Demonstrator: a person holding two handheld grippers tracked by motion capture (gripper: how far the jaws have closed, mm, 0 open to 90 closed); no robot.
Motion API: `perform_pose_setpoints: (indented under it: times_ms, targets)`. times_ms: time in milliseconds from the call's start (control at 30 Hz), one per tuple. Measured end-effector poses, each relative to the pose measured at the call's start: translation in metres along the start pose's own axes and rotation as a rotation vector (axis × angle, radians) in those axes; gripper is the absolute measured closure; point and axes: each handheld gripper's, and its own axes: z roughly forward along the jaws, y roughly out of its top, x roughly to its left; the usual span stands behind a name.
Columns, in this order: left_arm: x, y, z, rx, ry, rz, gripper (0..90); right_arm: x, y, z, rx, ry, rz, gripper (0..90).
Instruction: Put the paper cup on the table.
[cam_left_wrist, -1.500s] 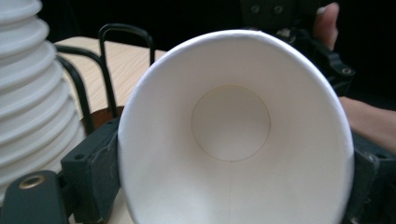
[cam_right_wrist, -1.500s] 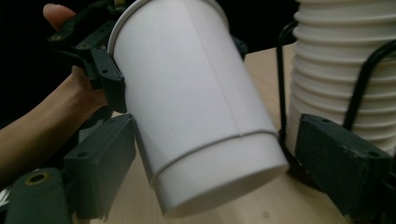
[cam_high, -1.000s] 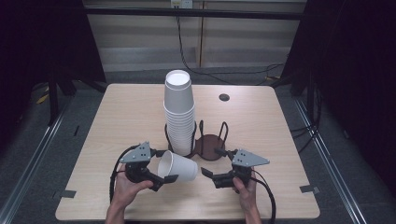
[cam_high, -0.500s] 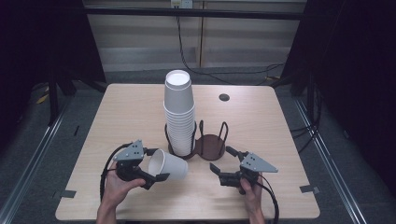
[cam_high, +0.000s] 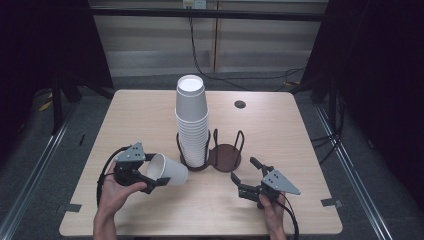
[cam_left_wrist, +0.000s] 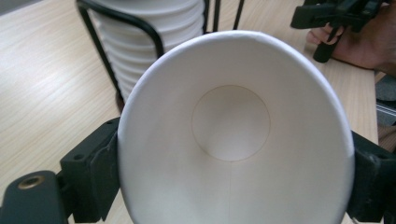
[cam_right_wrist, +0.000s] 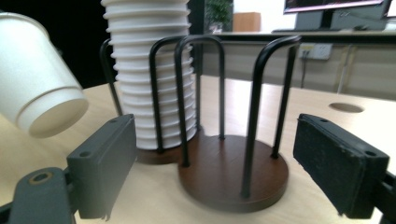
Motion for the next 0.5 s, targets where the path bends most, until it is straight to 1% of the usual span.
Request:
perform_pose_setpoints:
  times_ms: [67,133,167,267,300,367,400,500]
  targets:
    - [0.002,0.002,-0.002,0.031,0.021,-0.005,10.9,0.000,0.000,-0.001,-0.012,-0.006,-0.001,13.1]
    - [0.004,0.004,-0.005,0.039,0.031,-0.008,10.9,0.000,-0.001,-0.002,-0.019,0.004,-0.009,12.8]
    - [0.004,0.005,-0.007,0.042,0.030,-0.012,10.9,0.001,-0.001,-0.002,-0.023,-0.007,-0.012,12.8]
    - [0.006,0.007,-0.011,0.047,0.045,-0.007,10.9,0.002,-0.001,-0.003,-0.034,-0.033,-0.022,12.8]
    - [0.007,0.008,-0.012,0.042,0.051,-0.022,10.9,0.003,-0.002,-0.003,-0.035,-0.031,-0.024,12.9]
    - [0.011,0.010,-0.015,0.057,0.068,-0.040,10.9,0.003,-0.002,-0.004,-0.041,-0.034,-0.021,12.9]
    - [0.013,0.010,-0.017,0.056,0.076,-0.053,10.9,0.002,-0.002,-0.004,-0.044,-0.032,-0.019,12.9]
    - [0.018,0.012,-0.021,0.044,0.068,-0.065,10.9,0.003,-0.002,-0.005,-0.057,-0.030,-0.022,13.0]
